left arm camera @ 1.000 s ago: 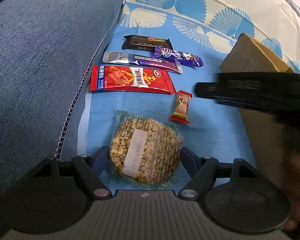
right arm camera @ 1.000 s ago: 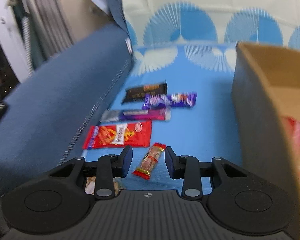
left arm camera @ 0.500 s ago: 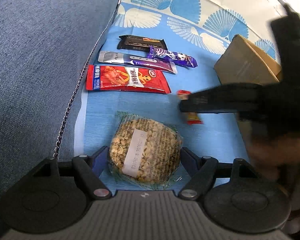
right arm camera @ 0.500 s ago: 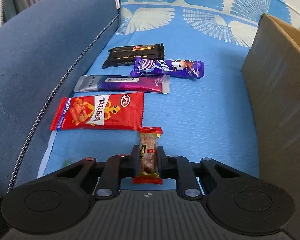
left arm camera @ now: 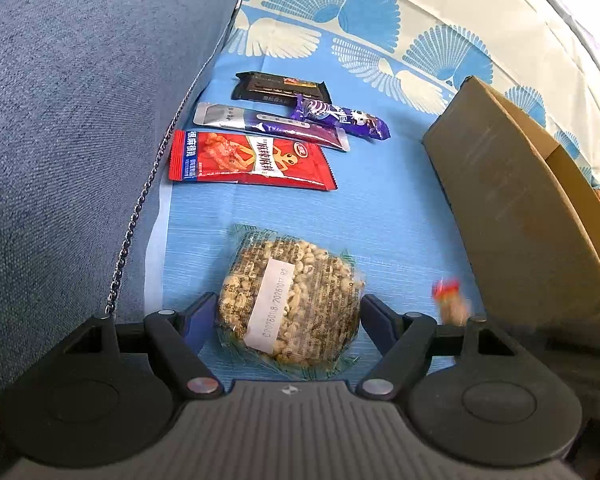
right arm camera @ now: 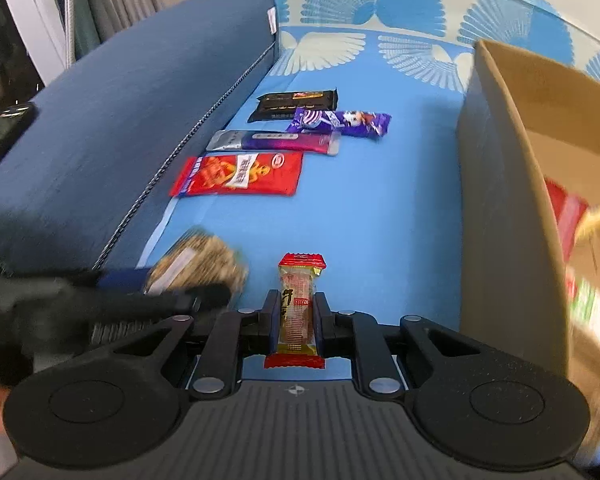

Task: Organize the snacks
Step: 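Hold the peanut bag in the left tool and candy bar in the right tool above the table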

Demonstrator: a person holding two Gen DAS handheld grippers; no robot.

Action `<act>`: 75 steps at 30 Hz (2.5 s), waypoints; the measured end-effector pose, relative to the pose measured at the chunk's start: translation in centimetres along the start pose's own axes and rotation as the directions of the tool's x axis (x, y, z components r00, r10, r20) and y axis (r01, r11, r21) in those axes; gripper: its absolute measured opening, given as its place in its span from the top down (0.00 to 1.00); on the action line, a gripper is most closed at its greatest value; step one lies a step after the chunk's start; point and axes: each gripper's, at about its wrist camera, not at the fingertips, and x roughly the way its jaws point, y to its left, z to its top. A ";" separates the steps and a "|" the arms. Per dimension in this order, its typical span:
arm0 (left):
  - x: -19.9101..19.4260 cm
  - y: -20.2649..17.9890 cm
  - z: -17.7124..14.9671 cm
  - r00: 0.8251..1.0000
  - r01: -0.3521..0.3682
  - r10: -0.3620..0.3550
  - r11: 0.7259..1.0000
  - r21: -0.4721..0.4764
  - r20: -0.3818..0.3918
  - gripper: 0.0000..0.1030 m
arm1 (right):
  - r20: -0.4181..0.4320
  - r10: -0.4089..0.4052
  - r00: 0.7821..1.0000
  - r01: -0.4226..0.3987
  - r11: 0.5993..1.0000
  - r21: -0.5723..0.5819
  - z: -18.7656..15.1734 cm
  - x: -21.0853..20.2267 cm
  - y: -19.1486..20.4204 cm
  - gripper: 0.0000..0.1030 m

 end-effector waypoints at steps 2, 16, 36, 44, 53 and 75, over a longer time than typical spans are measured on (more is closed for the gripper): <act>0.1 -0.1 0.0 1.000 -0.006 0.006 1.000 0.001 -0.002 0.21 | 0.029 -0.009 1.000 0.009 1.000 0.017 -2.5 0.0 0.0 0.84; 0.8 -1.1 -0.1 0.998 -0.060 0.062 0.996 0.063 -0.019 0.20 | 0.001 -0.086 0.996 0.086 0.991 -0.099 -4.0 3.4 0.8 0.81; 1.2 -1.1 0.1 0.997 -0.070 0.073 0.995 0.074 -0.033 0.18 | -0.018 -0.078 0.997 0.075 0.992 -0.105 -4.3 3.1 1.0 0.79; 1.4 -1.2 0.0 0.996 -0.077 0.080 0.993 0.085 -0.037 0.18 | -0.015 -0.083 0.996 0.080 0.989 -0.126 -4.4 3.3 1.3 0.79; 1.6 -1.2 0.1 0.996 -0.079 0.083 0.993 0.092 -0.040 0.18 | 0.008 -0.066 0.998 0.066 0.990 -0.124 -4.5 2.7 1.1 0.82; 2.0 -1.7 -0.1 0.993 -0.095 0.101 0.989 0.112 -0.055 0.17 | 0.008 -0.068 0.998 0.069 0.985 -0.160 -4.7 3.3 1.4 0.75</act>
